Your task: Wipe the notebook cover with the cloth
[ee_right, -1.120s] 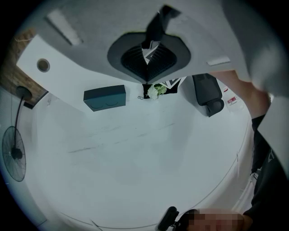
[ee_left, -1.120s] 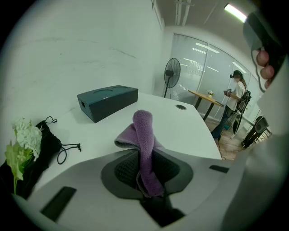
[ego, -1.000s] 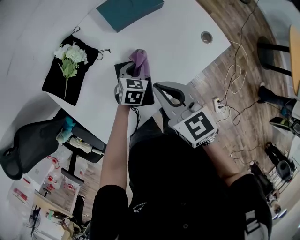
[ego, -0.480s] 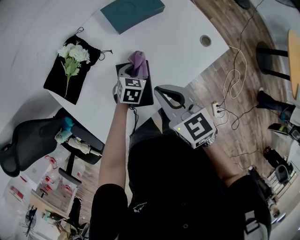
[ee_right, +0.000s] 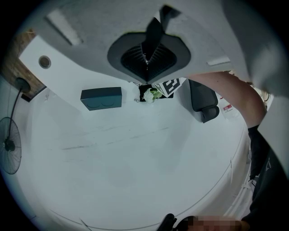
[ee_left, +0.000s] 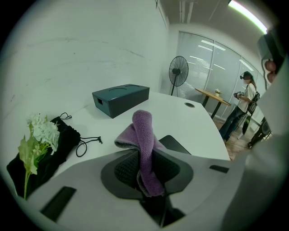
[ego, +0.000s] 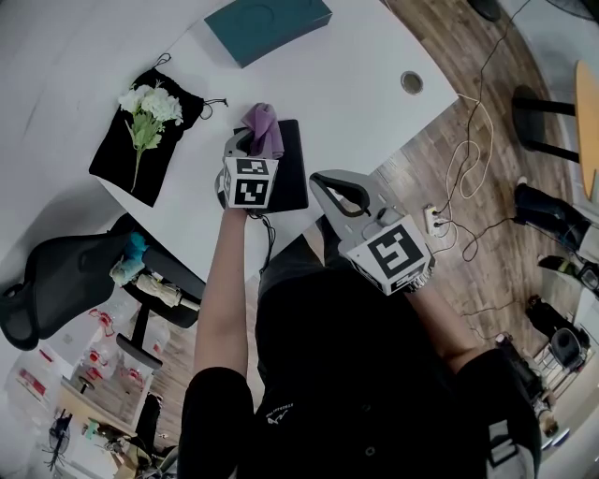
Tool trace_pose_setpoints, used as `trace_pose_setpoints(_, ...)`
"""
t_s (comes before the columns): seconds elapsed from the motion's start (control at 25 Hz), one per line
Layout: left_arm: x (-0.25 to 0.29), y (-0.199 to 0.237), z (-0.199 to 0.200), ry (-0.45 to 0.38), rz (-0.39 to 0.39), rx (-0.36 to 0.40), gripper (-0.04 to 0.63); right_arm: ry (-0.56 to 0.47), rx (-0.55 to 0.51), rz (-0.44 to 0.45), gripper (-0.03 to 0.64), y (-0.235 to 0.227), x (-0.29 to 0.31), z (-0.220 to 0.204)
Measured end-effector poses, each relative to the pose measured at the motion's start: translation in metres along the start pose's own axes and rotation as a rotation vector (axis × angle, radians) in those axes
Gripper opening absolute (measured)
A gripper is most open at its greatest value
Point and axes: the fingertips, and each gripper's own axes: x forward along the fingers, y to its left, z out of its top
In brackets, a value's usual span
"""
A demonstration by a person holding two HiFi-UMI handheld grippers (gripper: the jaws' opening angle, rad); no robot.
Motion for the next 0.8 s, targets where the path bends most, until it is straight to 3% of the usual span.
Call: trace_pose_setpoints(0.8,-0.021,0.040,-0.021,-0.001,0.096,-0.051,0.072,0.021,-0.016,0.030,0.003,0.015,0.010,-0.002)
